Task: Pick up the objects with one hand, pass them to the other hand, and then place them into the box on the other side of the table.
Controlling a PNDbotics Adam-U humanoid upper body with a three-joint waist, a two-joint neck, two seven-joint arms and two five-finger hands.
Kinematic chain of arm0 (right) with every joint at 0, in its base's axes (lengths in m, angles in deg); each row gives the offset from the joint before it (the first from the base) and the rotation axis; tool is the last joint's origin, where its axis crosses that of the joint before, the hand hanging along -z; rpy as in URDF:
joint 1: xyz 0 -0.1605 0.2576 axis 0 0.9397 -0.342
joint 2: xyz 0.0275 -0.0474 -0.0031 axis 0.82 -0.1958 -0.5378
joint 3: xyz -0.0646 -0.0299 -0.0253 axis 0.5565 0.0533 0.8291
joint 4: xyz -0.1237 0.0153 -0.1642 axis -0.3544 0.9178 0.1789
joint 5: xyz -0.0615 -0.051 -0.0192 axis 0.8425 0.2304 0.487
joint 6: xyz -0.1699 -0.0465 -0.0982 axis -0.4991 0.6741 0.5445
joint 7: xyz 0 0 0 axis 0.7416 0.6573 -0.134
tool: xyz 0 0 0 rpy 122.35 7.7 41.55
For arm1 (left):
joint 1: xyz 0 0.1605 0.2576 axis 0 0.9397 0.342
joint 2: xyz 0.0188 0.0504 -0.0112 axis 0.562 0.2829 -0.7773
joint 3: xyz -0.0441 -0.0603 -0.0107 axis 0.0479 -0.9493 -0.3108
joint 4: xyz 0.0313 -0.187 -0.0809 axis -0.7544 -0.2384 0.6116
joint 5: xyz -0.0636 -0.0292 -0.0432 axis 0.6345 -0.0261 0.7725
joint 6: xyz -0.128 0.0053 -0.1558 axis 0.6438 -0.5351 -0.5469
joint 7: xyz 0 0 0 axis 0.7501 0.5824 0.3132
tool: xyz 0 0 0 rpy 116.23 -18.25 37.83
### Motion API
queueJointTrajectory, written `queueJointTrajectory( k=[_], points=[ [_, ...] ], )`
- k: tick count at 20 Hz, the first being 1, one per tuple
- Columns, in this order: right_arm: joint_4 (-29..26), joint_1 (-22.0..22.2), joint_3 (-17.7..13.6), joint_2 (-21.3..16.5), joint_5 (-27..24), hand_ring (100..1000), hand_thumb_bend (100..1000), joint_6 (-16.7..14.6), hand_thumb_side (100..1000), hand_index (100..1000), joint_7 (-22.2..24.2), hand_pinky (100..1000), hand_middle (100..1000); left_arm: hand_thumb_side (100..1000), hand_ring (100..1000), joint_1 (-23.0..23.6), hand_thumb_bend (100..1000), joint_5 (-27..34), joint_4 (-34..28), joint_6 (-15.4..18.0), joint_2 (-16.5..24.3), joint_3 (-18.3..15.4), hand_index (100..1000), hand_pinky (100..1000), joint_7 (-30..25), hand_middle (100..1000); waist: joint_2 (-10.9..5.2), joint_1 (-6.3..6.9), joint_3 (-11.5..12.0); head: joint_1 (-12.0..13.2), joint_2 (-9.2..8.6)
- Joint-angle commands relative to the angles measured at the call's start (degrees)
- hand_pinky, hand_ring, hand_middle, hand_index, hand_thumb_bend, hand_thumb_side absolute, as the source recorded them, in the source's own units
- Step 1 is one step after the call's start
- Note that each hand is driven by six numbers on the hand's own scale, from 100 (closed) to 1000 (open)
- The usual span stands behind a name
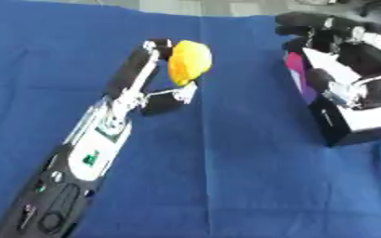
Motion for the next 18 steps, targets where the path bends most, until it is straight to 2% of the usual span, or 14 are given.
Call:
queueJointTrajectory(
  k=[1,12,18],
  points=[
    [-0.9,-1.1,0.0,-1.1,1.9,1000,100,-0.4,279,1000,-0.7,919,1000,344,567,-1.1,100,0.6,-0.2,0.9,-1.2,0.1,495,783,0.6,549,-0.21,-0.83,0.0,-0.6,-0.05],
    [-0.9,-2.2,1.3,-1.1,9.1,1000,100,0.7,220,1000,-4.1,906,953,377,562,-0.9,100,1.8,0.4,2.6,-3.5,1.1,493,784,1.0,547,0.47,-1.32,1.0,-3.1,0.04],
    [-0.9,-3.1,2.0,-1.0,12.4,1000,100,-0.1,205,990,-4.8,906,951,361,562,-1.0,100,1.4,0.9,3.7,-4.4,2.3,493,783,0.0,548,0.87,-1.49,1.6,-4.4,0.02]
  ],
)
